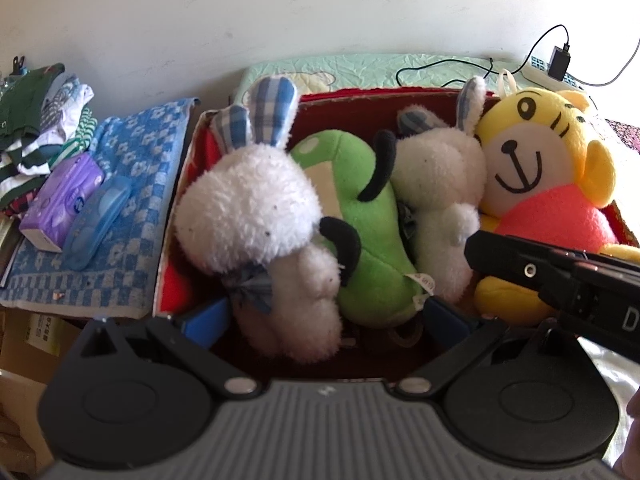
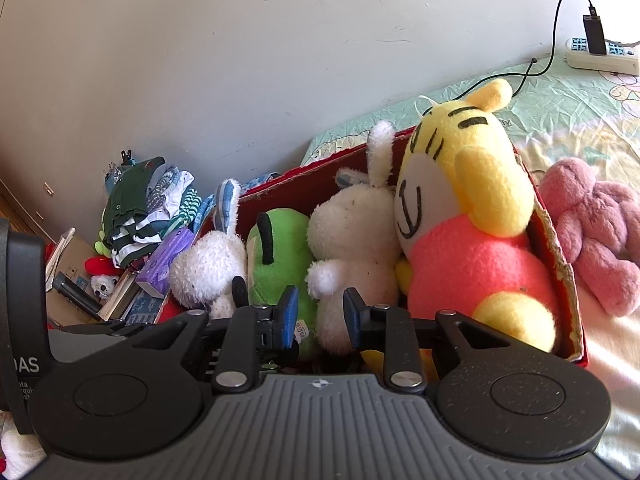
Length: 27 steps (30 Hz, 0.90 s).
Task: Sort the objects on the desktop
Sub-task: 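Open the right gripper to release the white rabbit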
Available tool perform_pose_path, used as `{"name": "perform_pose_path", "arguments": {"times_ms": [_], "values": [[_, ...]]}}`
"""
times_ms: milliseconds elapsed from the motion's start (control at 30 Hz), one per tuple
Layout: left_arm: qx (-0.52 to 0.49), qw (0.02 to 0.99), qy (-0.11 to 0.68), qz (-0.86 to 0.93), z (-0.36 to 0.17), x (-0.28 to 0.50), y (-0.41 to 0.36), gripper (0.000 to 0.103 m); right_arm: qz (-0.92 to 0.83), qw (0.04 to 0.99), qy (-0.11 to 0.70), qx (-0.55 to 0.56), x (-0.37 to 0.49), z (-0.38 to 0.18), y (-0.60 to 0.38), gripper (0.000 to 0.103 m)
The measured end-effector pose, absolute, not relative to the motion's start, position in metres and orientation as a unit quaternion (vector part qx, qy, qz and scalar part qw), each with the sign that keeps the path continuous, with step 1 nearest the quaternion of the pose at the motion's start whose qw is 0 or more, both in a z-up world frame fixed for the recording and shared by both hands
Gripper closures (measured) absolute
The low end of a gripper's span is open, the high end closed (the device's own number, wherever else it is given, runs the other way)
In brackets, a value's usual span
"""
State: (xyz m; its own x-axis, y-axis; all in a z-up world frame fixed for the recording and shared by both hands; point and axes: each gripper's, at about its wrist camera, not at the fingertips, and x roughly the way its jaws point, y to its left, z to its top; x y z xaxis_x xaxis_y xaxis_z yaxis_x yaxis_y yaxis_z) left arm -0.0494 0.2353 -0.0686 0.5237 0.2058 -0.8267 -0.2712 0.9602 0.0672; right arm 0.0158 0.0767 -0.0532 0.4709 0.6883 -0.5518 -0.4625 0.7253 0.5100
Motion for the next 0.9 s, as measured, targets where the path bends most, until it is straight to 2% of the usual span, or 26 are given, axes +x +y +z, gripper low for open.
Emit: {"name": "perform_pose_path", "arguments": {"times_ms": [900], "values": [[-0.051,0.868,0.473,0.145,-0.0746,-0.0463,0.2336,0.001,0.348,0.840,0.389,0.150,0.0144,-0.0556,0.0727,0.077]]}}
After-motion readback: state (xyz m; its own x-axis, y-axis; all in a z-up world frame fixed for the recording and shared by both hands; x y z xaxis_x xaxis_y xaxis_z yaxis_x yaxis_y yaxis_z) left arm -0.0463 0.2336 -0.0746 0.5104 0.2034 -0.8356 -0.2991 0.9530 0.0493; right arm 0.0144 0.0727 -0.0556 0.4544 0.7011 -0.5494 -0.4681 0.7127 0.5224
